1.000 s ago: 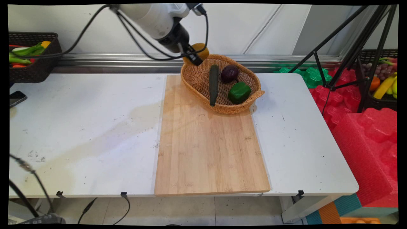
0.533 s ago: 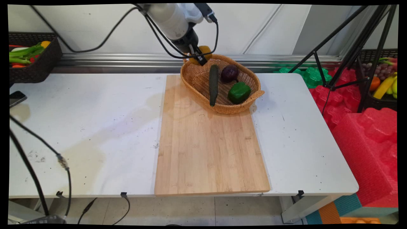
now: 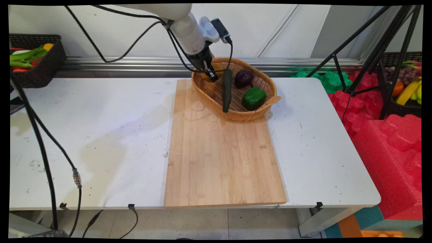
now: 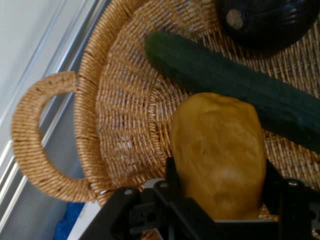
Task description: Place the picked object in the vegetable basket
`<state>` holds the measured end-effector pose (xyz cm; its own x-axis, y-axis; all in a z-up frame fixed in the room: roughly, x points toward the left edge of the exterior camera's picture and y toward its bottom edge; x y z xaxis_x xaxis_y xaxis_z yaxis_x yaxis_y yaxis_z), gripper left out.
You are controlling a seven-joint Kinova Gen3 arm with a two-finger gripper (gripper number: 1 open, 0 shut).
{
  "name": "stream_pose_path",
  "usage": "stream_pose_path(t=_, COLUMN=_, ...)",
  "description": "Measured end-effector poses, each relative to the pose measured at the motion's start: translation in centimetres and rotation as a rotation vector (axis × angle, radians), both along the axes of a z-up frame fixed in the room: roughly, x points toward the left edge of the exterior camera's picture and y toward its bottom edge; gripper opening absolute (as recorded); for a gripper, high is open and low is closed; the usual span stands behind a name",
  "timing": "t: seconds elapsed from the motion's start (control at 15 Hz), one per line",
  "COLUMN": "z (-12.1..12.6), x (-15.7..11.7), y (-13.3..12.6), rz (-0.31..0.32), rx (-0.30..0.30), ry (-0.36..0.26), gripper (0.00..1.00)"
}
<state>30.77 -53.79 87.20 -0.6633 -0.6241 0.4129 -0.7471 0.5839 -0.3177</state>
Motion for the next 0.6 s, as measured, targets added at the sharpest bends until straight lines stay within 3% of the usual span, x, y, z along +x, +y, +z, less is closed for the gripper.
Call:
stream_pose_path(t=0.27, z=-1.6, x=-0.1, y=-1.1, rz=-0.018, rx=0.03, ry=-0.01, gripper=0.0)
stream_pose_path(t=0.33, z=-1.8, x=0.0, y=-1.2, rz=-0.02, rx=0.035, ry=-0.012, gripper=1.0)
stream_pose_path(t=0.6, z=-2.0, x=0.1, y=-1.3, rz=-0.033, rx=0.043, ry=-0.017, gripper=1.0)
